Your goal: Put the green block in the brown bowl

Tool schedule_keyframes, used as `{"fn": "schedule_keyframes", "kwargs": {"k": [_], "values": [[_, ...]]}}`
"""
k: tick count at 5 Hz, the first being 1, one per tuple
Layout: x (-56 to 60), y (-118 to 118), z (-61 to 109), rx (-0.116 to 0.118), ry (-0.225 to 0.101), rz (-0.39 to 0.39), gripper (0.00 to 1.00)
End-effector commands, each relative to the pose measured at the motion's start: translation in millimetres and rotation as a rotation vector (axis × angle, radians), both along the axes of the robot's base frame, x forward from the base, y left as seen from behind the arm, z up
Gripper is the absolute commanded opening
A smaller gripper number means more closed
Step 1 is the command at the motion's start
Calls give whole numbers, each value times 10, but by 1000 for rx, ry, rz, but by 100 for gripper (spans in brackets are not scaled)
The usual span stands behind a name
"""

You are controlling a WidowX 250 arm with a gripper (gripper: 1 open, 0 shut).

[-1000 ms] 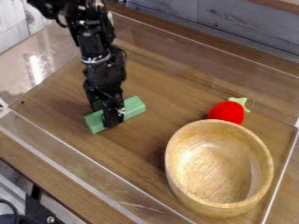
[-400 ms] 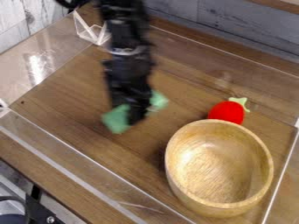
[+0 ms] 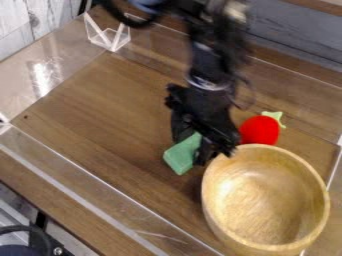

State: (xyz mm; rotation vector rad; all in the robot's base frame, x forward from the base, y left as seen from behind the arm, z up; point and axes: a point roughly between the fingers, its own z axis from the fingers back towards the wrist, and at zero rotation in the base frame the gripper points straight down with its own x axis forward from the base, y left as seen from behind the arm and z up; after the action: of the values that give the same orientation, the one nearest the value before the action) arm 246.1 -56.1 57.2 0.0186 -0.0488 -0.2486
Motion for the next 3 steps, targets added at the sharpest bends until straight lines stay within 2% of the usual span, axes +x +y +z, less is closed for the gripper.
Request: {"fn": "schedule_keyframes", "kwargs": {"k": [1,2,3], "values": [[-124,-502,123,3,-76,-5,0],[-100,-482,49,-35,-117,-61,0],[-86,-339,19,-32,-120,-109,0]]}}
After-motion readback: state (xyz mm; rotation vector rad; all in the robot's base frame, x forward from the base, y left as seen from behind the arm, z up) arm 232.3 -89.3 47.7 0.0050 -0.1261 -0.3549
